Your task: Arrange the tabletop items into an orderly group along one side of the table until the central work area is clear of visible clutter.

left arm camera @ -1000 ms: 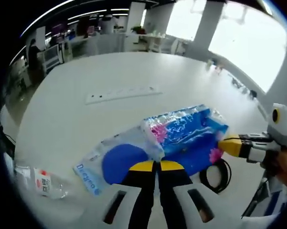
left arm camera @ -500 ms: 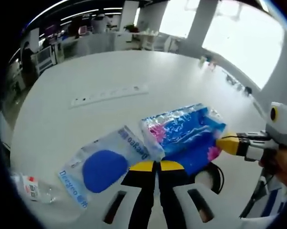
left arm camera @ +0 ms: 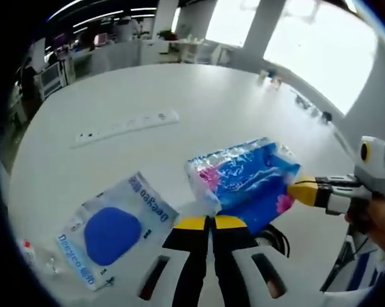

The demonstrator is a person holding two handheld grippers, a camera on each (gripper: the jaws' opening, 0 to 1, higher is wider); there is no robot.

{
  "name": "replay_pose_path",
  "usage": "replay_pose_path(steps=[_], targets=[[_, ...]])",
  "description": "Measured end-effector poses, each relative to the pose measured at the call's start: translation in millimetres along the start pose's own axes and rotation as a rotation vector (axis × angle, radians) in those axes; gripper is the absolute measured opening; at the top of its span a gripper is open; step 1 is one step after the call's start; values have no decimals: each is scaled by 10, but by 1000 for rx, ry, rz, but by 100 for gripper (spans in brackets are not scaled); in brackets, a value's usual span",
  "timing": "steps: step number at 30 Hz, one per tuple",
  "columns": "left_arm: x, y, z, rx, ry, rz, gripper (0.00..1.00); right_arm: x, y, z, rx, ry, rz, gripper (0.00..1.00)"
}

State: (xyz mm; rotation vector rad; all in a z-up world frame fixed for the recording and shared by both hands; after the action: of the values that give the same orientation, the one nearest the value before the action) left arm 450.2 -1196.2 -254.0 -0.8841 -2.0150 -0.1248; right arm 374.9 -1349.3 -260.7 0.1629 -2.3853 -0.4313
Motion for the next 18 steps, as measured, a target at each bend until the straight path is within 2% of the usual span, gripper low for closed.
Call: replay_pose_path(steps=[9, 18], targets=[[-165, -81, 48, 39, 8, 4, 0, -43, -161, 63, -5, 18, 16, 0], [-341, -116, 146, 64, 39, 15, 0, -121, -302, 193, -22, 47, 33, 0]])
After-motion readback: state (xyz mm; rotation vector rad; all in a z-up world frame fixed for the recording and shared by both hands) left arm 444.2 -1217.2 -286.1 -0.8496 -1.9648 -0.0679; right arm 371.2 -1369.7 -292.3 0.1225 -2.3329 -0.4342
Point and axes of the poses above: the point that each gripper's makers call its tool centre point, and the gripper's own axes: x roughly backward along the fingers, y roughly to its left, z roughly out of its underside, the point moved 5 cm from there along x, roughly backward along the fingers, and after that the axes turned 3 degrees about y, right-handed, at the moved point
